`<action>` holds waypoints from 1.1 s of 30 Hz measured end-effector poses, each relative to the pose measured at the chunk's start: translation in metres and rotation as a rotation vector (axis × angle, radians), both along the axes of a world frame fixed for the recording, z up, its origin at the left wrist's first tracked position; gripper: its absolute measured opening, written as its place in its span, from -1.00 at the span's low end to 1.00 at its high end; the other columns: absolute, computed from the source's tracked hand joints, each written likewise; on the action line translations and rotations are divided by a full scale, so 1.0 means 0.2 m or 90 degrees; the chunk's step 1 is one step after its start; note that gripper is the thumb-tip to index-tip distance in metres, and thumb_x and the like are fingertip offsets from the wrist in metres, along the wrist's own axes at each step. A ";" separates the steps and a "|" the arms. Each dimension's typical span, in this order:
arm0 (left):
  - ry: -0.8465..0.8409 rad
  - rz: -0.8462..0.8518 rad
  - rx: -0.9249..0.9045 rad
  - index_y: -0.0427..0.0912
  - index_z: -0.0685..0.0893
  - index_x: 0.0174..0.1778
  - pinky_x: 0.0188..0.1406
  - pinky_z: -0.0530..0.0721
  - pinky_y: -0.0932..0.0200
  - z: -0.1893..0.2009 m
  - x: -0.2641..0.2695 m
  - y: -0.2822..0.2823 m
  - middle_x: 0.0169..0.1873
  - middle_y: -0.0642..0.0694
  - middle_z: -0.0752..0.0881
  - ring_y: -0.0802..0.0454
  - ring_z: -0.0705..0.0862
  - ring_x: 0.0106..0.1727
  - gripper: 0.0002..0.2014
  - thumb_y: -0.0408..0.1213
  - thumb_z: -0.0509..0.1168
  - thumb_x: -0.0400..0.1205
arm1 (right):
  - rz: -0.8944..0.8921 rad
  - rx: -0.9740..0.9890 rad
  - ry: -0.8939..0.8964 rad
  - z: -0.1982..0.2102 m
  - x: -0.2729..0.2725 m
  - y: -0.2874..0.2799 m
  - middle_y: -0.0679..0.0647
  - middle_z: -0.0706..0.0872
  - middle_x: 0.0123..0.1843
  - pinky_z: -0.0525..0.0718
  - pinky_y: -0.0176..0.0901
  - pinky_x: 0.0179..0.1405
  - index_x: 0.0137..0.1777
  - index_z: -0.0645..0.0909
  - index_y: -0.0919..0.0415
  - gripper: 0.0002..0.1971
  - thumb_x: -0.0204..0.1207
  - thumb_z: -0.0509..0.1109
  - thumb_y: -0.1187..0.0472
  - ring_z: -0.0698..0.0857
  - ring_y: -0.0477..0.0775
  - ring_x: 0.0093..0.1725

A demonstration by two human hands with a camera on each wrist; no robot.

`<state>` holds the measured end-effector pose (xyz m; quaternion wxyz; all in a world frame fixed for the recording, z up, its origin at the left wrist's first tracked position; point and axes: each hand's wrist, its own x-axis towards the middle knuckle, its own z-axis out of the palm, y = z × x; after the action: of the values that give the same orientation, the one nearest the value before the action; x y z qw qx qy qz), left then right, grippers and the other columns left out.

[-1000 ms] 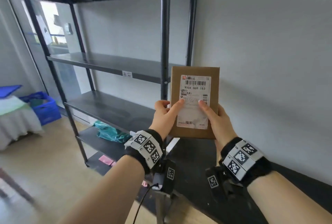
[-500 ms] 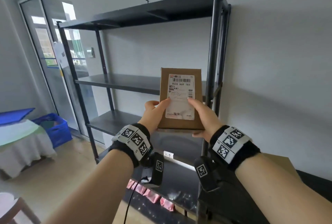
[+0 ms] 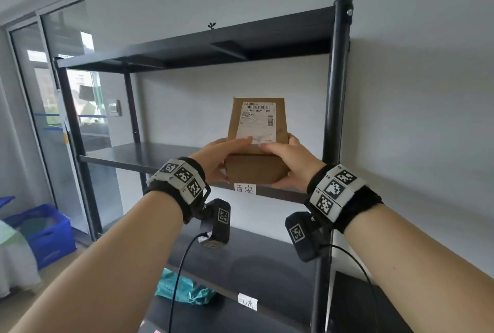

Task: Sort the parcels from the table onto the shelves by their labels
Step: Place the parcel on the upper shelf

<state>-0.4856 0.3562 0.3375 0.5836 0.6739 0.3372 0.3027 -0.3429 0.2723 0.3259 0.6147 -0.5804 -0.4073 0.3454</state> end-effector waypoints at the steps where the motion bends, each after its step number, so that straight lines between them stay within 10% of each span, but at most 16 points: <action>1: -0.005 -0.019 -0.007 -0.06 0.62 0.23 0.05 0.74 -0.13 0.01 0.01 0.07 0.09 -0.15 0.69 -0.11 0.69 0.11 -0.63 -0.05 0.40 0.53 | -0.001 -0.007 0.000 0.02 0.02 0.06 0.09 0.62 0.24 0.72 0.39 0.08 0.44 0.32 0.05 -0.38 0.42 0.50 0.14 0.69 0.18 0.13; 12: 0.136 -0.167 0.018 -0.15 0.56 0.32 -0.35 0.76 0.03 0.07 0.12 0.62 0.07 -0.07 0.62 -0.08 0.66 -0.02 -0.66 -0.12 0.25 0.65 | -0.058 -0.148 -0.094 0.08 0.10 0.46 0.16 0.58 0.33 0.77 0.17 0.09 0.38 0.49 0.24 -0.42 0.46 0.46 -0.06 0.66 0.22 0.26; 19: 0.188 -0.240 -0.026 -0.28 0.52 0.27 -0.06 0.65 -0.12 0.04 0.21 0.83 0.11 -0.16 0.58 -0.13 0.64 -0.01 -0.69 -0.22 0.25 0.66 | -0.096 -0.251 -0.105 0.07 0.15 0.59 0.19 0.43 0.50 0.72 0.23 0.14 0.40 0.45 0.32 -0.41 0.47 0.46 0.01 0.43 0.34 0.51; 33: 0.189 -0.280 0.032 -0.20 0.41 0.48 0.18 0.61 -0.21 0.00 0.32 0.94 0.22 -0.16 0.51 -0.22 0.58 0.17 -0.56 -0.17 0.21 0.68 | -0.176 -0.227 -0.114 0.04 0.21 0.71 0.21 0.50 0.45 0.75 0.31 0.07 0.50 0.42 0.24 -0.33 0.43 0.51 0.03 0.56 0.33 0.37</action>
<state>-0.4208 0.5443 0.3367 0.5627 0.7822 0.2568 0.0745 -0.3007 0.4147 0.3331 0.5054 -0.7585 -0.3092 0.2716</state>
